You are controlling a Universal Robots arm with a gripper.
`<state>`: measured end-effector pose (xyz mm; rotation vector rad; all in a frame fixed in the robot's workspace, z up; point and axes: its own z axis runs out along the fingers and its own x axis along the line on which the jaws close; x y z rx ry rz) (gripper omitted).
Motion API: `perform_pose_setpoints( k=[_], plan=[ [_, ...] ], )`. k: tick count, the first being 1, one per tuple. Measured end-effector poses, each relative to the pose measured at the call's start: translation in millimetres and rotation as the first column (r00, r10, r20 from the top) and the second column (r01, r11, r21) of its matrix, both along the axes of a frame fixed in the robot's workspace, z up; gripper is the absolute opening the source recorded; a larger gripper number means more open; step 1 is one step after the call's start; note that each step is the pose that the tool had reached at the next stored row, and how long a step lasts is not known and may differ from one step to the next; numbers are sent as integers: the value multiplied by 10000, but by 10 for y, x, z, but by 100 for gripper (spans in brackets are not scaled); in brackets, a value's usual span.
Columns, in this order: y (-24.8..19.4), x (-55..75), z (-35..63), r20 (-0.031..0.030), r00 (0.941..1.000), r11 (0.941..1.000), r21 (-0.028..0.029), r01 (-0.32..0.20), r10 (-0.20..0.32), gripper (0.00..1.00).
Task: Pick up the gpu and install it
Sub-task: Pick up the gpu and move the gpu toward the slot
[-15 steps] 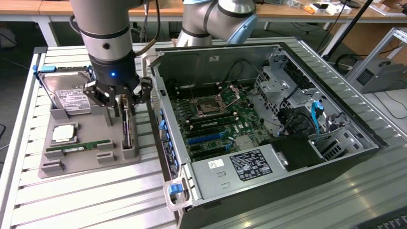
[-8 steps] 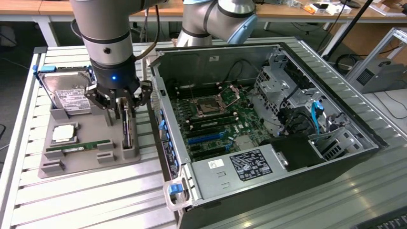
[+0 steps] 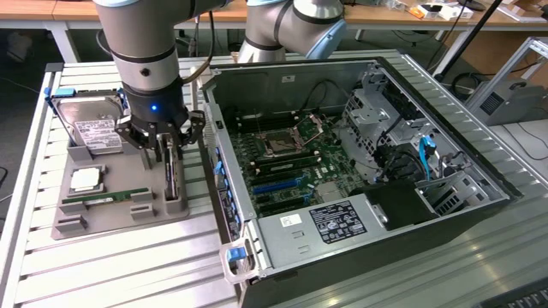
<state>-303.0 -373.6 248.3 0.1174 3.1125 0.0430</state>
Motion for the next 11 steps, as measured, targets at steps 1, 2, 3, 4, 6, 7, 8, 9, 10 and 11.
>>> perform_pose_setpoints(
  k=[1,2,3,4,6,7,8,9,10,11],
  plan=[
    [0,0,0,-1,10000,10000,0,0,0,42],
    [0,0,0,0,10000,10000,-1,0,0,42],
    [0,0,0,0,10000,10000,0,0,0,42],
    [0,0,-1,1,10000,10000,0,0,0,42],
    [0,0,-1,1,10000,10000,0,0,0,41],
    [0,0,-1,0,10000,10000,1,0,0,41],
    [0,0,0,0,10000,10000,0,0,0,34],
    [0,0,-1,0,10000,10000,0,0,0,27],
    [0,0,-1,0,10000,10000,0,1,-1,27],
    [0,0,-1,0,10000,10000,0,0,0,27]
  ],
)
